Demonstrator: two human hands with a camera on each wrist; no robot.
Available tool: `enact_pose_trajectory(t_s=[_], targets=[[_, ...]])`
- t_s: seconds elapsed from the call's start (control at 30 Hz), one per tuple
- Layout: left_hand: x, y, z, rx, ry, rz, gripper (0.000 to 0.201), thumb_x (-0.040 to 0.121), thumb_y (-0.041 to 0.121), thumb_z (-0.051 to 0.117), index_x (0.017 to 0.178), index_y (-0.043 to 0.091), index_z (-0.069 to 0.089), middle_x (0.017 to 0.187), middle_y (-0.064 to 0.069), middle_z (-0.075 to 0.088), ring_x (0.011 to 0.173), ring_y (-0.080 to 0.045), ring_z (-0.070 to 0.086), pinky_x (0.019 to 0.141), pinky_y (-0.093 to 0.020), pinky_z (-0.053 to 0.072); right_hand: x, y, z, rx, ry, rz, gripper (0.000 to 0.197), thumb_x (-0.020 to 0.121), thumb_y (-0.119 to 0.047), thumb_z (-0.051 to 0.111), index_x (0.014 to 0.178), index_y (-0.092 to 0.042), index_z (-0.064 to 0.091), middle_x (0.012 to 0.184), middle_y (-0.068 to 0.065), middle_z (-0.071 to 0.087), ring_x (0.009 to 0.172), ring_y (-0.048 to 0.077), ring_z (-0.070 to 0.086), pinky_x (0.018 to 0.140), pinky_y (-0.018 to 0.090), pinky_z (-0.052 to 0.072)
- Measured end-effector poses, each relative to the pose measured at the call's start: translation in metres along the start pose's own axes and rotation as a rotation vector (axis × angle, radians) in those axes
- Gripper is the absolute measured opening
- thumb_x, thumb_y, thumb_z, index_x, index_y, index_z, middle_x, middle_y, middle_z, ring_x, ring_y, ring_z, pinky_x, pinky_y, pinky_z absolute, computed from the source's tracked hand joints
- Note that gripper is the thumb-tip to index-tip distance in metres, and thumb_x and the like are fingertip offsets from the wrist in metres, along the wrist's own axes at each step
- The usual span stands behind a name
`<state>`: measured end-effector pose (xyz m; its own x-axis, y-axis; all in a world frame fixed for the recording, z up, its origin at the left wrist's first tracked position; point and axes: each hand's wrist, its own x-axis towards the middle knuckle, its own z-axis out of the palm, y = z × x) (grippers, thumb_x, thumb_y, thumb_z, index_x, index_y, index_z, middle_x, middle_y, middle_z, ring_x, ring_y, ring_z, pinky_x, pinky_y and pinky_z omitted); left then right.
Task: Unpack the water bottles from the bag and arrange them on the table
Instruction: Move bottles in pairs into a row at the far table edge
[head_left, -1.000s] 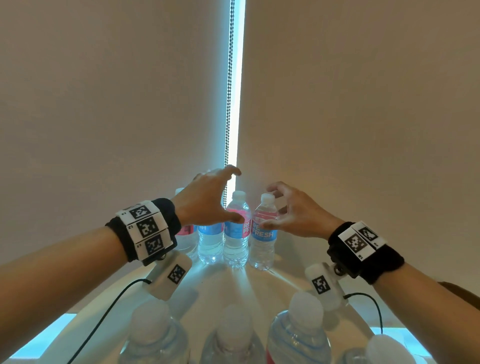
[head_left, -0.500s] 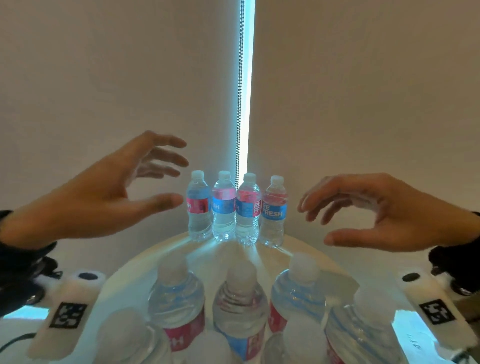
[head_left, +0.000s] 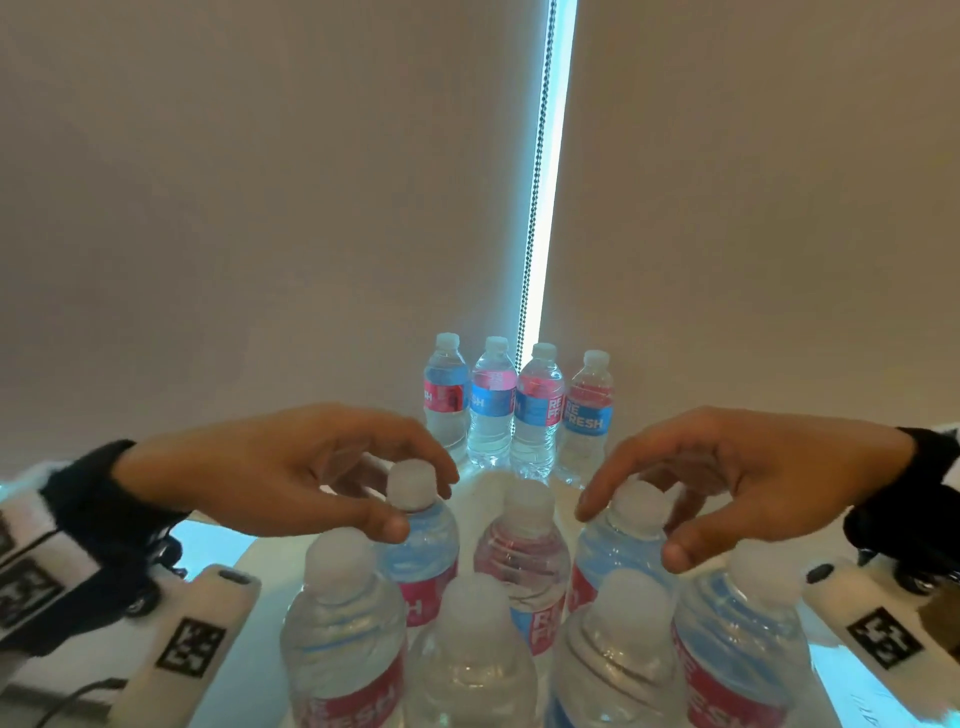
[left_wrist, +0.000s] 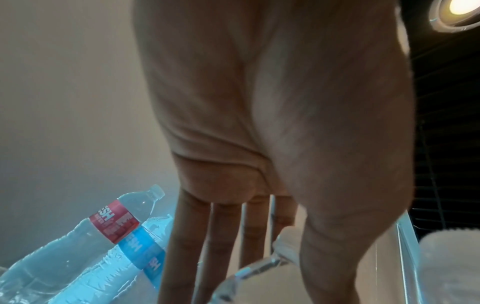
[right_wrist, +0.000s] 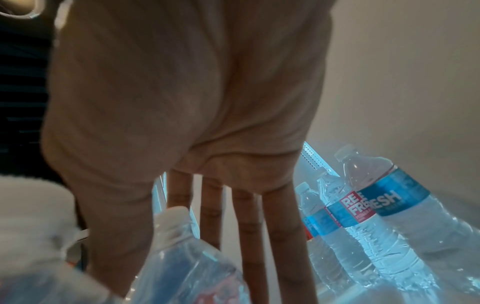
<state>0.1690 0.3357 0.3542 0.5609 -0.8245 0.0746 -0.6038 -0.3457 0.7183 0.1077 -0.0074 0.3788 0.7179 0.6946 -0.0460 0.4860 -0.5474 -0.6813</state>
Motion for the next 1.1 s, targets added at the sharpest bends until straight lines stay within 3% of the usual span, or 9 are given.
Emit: enact_pose_trajectory(t_s=[0.23, 0.3, 0.43, 0.53, 0.6, 0.67, 0.87, 1.0, 1.1], targets=[[-0.003, -0.004, 0.004, -0.091, 0.047, 0.033, 0.030, 0.091, 0.004, 0.068, 0.121, 0.007, 0.064, 0.121, -0.010, 0.069, 0.115, -0.029, 0.066, 0.096, -0.039, 0.055, 0.005, 0.006, 0.005, 0.092, 0.014, -0.031, 0.037, 0.089, -0.002, 0.069, 0.125, -0.006, 0.062, 0.129, 0.013, 0.064, 0.122, 0.034, 0.061, 0.088, 0.043, 0.059], [-0.002, -0.005, 0.006, -0.081, 0.081, 0.055, 0.027, 0.092, 0.007, 0.067, 0.118, 0.004, 0.065, 0.118, -0.013, 0.070, 0.112, -0.032, 0.067, 0.095, -0.036, 0.056, 0.005, 0.008, 0.005, 0.107, 0.026, -0.035, 0.034, 0.089, -0.001, 0.068, 0.122, -0.010, 0.064, 0.129, 0.014, 0.065, 0.121, 0.035, 0.061, 0.087, 0.046, 0.059], [0.000, -0.008, 0.003, -0.118, 0.116, 0.010, 0.036, 0.088, 0.034, 0.071, 0.114, 0.010, 0.065, 0.114, -0.017, 0.071, 0.111, -0.037, 0.067, 0.087, -0.056, 0.057, 0.006, 0.011, -0.001, 0.070, 0.064, -0.051, 0.030, 0.089, -0.006, 0.069, 0.119, -0.011, 0.066, 0.125, 0.018, 0.066, 0.116, 0.040, 0.063, 0.085, 0.061, 0.056], [0.005, -0.007, -0.007, -0.144, 0.178, -0.030, 0.025, 0.092, 0.030, 0.067, 0.111, 0.013, 0.066, 0.111, -0.013, 0.075, 0.110, -0.029, 0.071, 0.079, -0.042, 0.063, 0.012, 0.008, -0.010, 0.044, 0.113, -0.063, 0.033, 0.088, -0.023, 0.070, 0.119, -0.012, 0.066, 0.121, 0.016, 0.070, 0.110, 0.044, 0.066, 0.086, 0.060, 0.056], [0.010, -0.004, -0.015, -0.143, 0.239, -0.029, 0.023, 0.087, 0.026, 0.065, 0.108, 0.016, 0.068, 0.110, -0.011, 0.076, 0.107, -0.026, 0.072, 0.073, -0.032, 0.063, 0.019, 0.006, -0.018, 0.040, 0.162, -0.050, 0.033, 0.088, -0.017, 0.068, 0.119, -0.006, 0.065, 0.115, 0.012, 0.073, 0.104, 0.031, 0.071, 0.082, 0.045, 0.060], [0.018, -0.003, -0.022, -0.107, 0.293, -0.025, 0.025, 0.085, 0.028, 0.066, 0.107, 0.017, 0.068, 0.107, -0.010, 0.076, 0.104, -0.026, 0.073, 0.071, -0.029, 0.062, 0.031, 0.006, -0.026, 0.026, 0.217, -0.035, 0.033, 0.087, -0.013, 0.065, 0.118, -0.001, 0.063, 0.109, 0.013, 0.074, 0.097, 0.023, 0.072, 0.078, 0.041, 0.062], [0.053, -0.021, -0.033, 0.063, 0.475, -0.033, 0.015, 0.094, 0.020, 0.066, 0.105, 0.010, 0.067, 0.098, -0.012, 0.076, 0.094, -0.033, 0.075, 0.076, -0.051, 0.062, 0.075, 0.012, -0.039, -0.046, 0.371, 0.007, 0.032, 0.086, -0.028, 0.068, 0.111, -0.008, 0.065, 0.104, 0.011, 0.072, 0.091, 0.023, 0.074, 0.077, 0.049, 0.062], [0.074, -0.037, -0.034, 0.190, 0.543, -0.066, 0.018, 0.093, 0.024, 0.067, 0.106, 0.012, 0.068, 0.094, -0.004, 0.075, 0.083, -0.030, 0.076, 0.073, -0.050, 0.062, 0.107, 0.019, -0.042, -0.136, 0.472, 0.066, 0.021, 0.093, -0.025, 0.067, 0.108, -0.010, 0.065, 0.102, 0.001, 0.069, 0.091, 0.025, 0.074, 0.074, 0.048, 0.064], [0.087, -0.046, -0.035, 0.210, 0.569, -0.097, 0.022, 0.092, 0.024, 0.068, 0.108, 0.010, 0.068, 0.096, -0.008, 0.075, 0.084, -0.027, 0.075, 0.073, -0.048, 0.062, 0.127, 0.026, -0.042, -0.195, 0.504, 0.119, 0.020, 0.094, -0.028, 0.066, 0.106, -0.012, 0.064, 0.110, 0.006, 0.066, 0.091, 0.026, 0.073, 0.072, 0.045, 0.064]])
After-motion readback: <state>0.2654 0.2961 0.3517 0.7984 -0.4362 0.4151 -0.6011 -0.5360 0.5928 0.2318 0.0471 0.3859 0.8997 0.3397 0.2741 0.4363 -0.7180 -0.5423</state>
